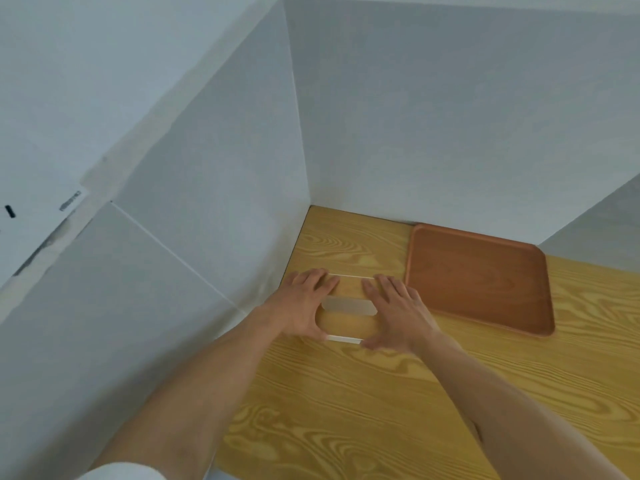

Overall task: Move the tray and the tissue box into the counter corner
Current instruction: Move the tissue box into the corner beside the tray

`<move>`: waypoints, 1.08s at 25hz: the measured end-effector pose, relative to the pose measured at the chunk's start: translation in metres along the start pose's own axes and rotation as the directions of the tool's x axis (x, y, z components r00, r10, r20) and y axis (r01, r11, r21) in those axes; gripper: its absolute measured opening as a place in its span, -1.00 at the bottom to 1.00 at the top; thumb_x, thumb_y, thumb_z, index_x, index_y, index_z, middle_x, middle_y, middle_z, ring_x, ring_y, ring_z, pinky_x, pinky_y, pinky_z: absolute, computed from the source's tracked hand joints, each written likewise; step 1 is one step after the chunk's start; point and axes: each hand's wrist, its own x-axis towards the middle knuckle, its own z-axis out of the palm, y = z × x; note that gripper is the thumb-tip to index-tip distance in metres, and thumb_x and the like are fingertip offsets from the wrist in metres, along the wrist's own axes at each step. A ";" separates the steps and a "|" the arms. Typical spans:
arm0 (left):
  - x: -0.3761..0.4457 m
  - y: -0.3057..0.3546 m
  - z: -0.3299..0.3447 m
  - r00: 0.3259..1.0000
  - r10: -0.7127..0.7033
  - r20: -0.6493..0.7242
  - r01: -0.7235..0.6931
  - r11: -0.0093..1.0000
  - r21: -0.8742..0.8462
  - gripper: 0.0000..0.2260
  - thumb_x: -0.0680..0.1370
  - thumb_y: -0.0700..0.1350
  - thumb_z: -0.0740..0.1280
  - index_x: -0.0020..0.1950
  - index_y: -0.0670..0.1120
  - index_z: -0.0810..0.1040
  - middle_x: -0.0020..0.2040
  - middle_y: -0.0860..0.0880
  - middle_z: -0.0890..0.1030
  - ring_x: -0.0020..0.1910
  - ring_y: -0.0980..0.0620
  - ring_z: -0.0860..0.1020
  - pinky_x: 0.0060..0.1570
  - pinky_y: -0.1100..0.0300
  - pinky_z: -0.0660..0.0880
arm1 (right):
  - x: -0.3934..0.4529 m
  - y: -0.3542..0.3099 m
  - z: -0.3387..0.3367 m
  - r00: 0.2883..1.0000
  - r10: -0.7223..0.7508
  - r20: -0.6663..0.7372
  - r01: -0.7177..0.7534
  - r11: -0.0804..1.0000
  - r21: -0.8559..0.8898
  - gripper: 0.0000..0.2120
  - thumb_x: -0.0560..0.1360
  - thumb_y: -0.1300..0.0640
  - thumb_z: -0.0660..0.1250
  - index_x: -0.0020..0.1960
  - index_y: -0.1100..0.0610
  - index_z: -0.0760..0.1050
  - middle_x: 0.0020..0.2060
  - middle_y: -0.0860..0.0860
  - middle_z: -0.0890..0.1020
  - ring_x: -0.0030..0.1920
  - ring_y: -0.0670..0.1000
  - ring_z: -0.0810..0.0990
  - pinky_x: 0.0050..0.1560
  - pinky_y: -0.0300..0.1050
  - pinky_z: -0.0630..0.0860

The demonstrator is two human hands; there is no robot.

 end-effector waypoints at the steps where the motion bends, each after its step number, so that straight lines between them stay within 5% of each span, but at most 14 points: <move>1: 0.003 -0.007 -0.002 1.000 -0.003 0.011 0.003 1.000 0.012 0.11 0.22 0.44 0.37 0.58 0.07 -0.13 0.57 -0.06 0.02 0.53 -0.14 0.04 0.50 -0.21 0.05 | 0.008 -0.004 0.000 1.000 0.003 -0.004 -0.003 1.000 -0.001 0.18 0.21 -0.45 0.40 0.59 -0.01 -0.11 0.58 0.10 0.07 0.55 0.15 0.00 0.50 0.17 0.09; 8: 0.017 -0.031 -0.010 0.999 -0.027 0.026 0.028 0.999 -0.031 0.14 0.23 0.31 0.48 0.60 0.00 -0.10 0.58 -0.09 0.01 0.53 -0.12 0.08 0.48 -0.14 0.13 | 0.039 -0.014 0.002 1.000 0.004 -0.017 -0.004 1.000 -0.008 0.18 0.22 -0.45 0.41 0.59 0.00 -0.10 0.58 0.11 0.07 0.56 0.16 -0.01 0.50 0.16 0.09; 14: 0.016 -0.022 -0.007 0.984 -0.110 0.140 0.126 0.986 -0.110 0.13 0.34 0.17 0.49 0.58 0.03 -0.30 0.58 0.00 -0.37 0.55 -0.03 -0.34 0.49 -0.26 -0.20 | 0.037 -0.018 -0.001 0.999 0.028 0.023 -0.028 1.000 0.010 0.15 0.29 -0.40 0.42 0.60 -0.01 -0.16 0.61 0.09 -0.08 0.58 0.15 -0.18 0.54 0.22 -0.04; 17: 0.001 -0.007 -0.006 0.987 -0.152 0.047 0.157 0.977 -0.141 0.00 0.42 0.09 0.45 0.60 0.02 -0.20 0.59 -0.02 -0.34 0.55 -0.05 -0.34 0.48 -0.27 -0.21 | 0.020 -0.031 0.000 0.999 -0.014 -0.039 0.015 0.999 0.029 -0.05 0.42 -0.31 0.37 0.60 -0.02 -0.04 0.62 0.08 -0.04 0.59 0.15 -0.19 0.54 0.28 -0.02; 20: -0.027 0.014 0.013 0.976 -0.155 -0.152 0.119 0.968 -0.222 -0.17 0.54 0.12 0.33 0.60 0.06 -0.17 0.62 -0.01 -0.24 0.57 -0.01 -0.25 0.52 -0.24 -0.10 | -0.013 -0.041 0.014 0.972 -0.074 -0.224 0.086 0.995 0.044 -0.35 0.55 -0.18 0.28 0.54 0.06 0.22 0.57 0.10 0.21 0.58 0.16 0.06 0.47 0.30 0.20; 23: -0.054 0.033 0.040 0.953 -0.101 -0.285 0.065 0.989 -0.130 -0.23 0.57 0.19 0.24 0.61 0.07 -0.16 0.63 -0.04 -0.21 0.59 -0.04 -0.18 0.51 -0.22 -0.09 | -0.043 -0.044 0.035 0.966 -0.057 -0.252 0.065 0.998 0.023 -0.40 0.60 -0.15 0.20 0.56 0.07 0.21 0.56 0.11 0.23 0.57 0.17 0.11 0.46 0.30 0.23; 27: -0.075 0.050 0.070 0.952 -0.133 -0.274 0.100 0.986 -0.130 -0.21 0.54 0.20 0.24 0.62 0.04 -0.11 0.63 -0.10 -0.15 0.59 -0.14 -0.13 0.48 -0.28 -0.02 | -0.062 -0.046 0.049 0.984 -0.025 -0.177 0.023 1.000 -0.012 -0.39 0.59 -0.17 0.06 0.58 0.04 0.16 0.59 0.12 0.15 0.57 0.18 0.06 0.45 0.32 0.24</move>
